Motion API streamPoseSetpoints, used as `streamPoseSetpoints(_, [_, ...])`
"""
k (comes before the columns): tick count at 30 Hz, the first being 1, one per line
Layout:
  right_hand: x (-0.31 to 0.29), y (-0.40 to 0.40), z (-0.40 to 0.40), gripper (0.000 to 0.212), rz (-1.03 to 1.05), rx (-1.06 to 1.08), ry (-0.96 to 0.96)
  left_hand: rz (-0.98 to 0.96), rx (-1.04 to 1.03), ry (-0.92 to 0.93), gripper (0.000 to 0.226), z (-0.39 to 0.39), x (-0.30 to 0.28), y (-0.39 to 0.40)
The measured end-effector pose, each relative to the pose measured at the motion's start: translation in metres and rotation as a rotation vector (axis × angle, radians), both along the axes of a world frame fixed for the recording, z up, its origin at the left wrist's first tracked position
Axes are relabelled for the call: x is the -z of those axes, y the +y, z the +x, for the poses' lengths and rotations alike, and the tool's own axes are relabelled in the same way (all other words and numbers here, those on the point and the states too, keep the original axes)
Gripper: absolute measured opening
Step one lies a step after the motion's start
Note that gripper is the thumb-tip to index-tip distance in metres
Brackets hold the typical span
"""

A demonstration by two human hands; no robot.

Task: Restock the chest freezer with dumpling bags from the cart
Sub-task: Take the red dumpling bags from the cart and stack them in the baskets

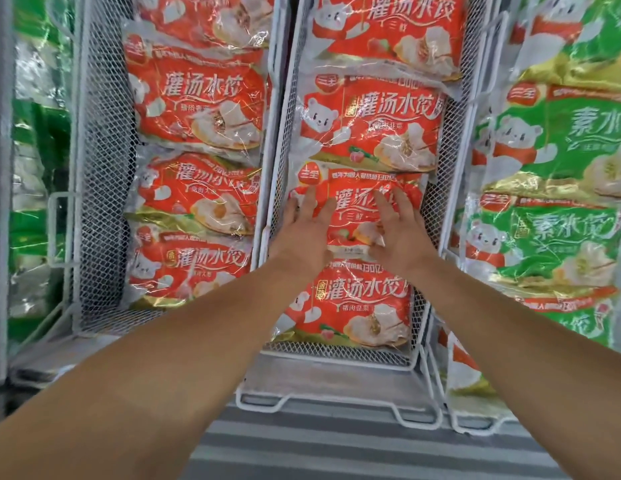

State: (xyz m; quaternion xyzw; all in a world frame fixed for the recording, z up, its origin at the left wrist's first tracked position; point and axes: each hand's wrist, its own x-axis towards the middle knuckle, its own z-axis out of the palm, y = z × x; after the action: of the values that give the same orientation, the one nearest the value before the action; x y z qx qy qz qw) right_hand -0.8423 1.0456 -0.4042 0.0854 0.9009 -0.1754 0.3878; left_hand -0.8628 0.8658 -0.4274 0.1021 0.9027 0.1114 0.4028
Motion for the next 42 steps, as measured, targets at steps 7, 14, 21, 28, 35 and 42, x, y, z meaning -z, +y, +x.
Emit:
streamPoseSetpoints(7, [0.023, 0.010, -0.006, 0.118, 0.025, 0.032, 0.033, 0.010, 0.024, 0.036, 0.111, -0.014, 0.013, 0.005])
streamPoseSetpoints(14, [0.026, 0.008, 0.006, 0.112, 0.057, 0.000, 0.087, -0.005, 0.040, 0.075, 0.109, -0.002, 0.017, 0.002])
streamPoseSetpoints(21, [0.019, 0.011, 0.006, 0.108, 0.053, -0.055, 0.038, -0.017, 0.032, 0.020, 0.102, 0.003, 0.007, -0.003])
streamPoseSetpoints(28, [-0.007, 0.015, 0.023, 0.092, 0.074, -0.080, 0.120, 0.009, 0.099, 0.092, 0.079, -0.003, -0.019, 0.000])
streamPoseSetpoints(35, [-0.071, 0.006, 0.056, 0.075, 0.048, -0.138, 0.257, 0.111, -0.024, 0.254, 0.058, 0.034, -0.076, -0.001])
streamPoseSetpoints(42, [-0.144, 0.003, 0.125, 0.073, 0.039, -0.262, 0.368, 0.124, -0.178, 0.404, 0.058, 0.125, -0.156, -0.023])
